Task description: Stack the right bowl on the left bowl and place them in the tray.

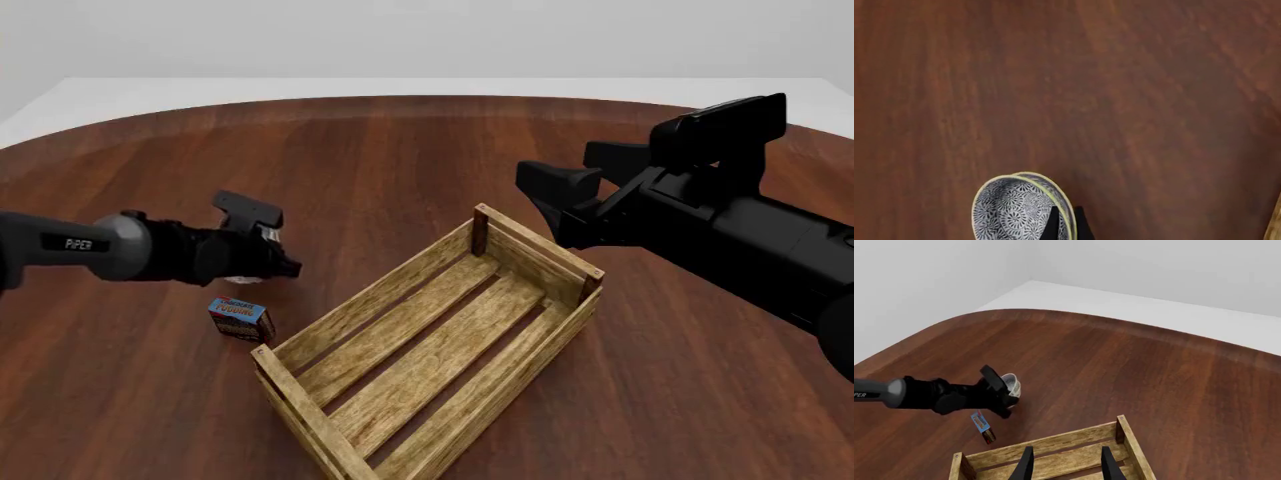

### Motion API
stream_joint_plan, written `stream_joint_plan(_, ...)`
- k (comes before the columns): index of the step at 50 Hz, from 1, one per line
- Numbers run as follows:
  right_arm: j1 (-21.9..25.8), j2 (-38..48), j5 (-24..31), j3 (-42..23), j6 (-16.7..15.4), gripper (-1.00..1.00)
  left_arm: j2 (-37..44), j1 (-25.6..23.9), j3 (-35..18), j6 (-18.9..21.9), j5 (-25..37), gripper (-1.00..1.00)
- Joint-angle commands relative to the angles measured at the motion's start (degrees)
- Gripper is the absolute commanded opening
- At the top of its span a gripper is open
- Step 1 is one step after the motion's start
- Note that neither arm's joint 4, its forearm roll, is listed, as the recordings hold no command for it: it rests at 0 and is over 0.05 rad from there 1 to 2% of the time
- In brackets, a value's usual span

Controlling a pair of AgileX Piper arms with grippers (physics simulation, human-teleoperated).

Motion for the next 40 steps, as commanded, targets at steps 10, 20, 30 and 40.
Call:
stream_joint_plan(10,0.06,0.01,0.03,0.0,-0.03,1.0,-6.14,-0.03,-0.26,-2.14,3.74,-1.0)
stream_joint_plan(20,0.06,0.01,0.03,0.0,-0.05,1.0,-7.87,-0.63,0.16,-1.61,3.61,-1.0)
stream_joint_plan(30,0.07,0.0,0.02,0.0,-0.04,1.0,-9.69,-1.91,0.1,-1.54,4.29,-1.0)
stream_joint_plan(40,0.06,0.01,0.02,0.0,-0.04,1.0,-13.51,-3.56,0.44,-0.54,5.95,-1.0)
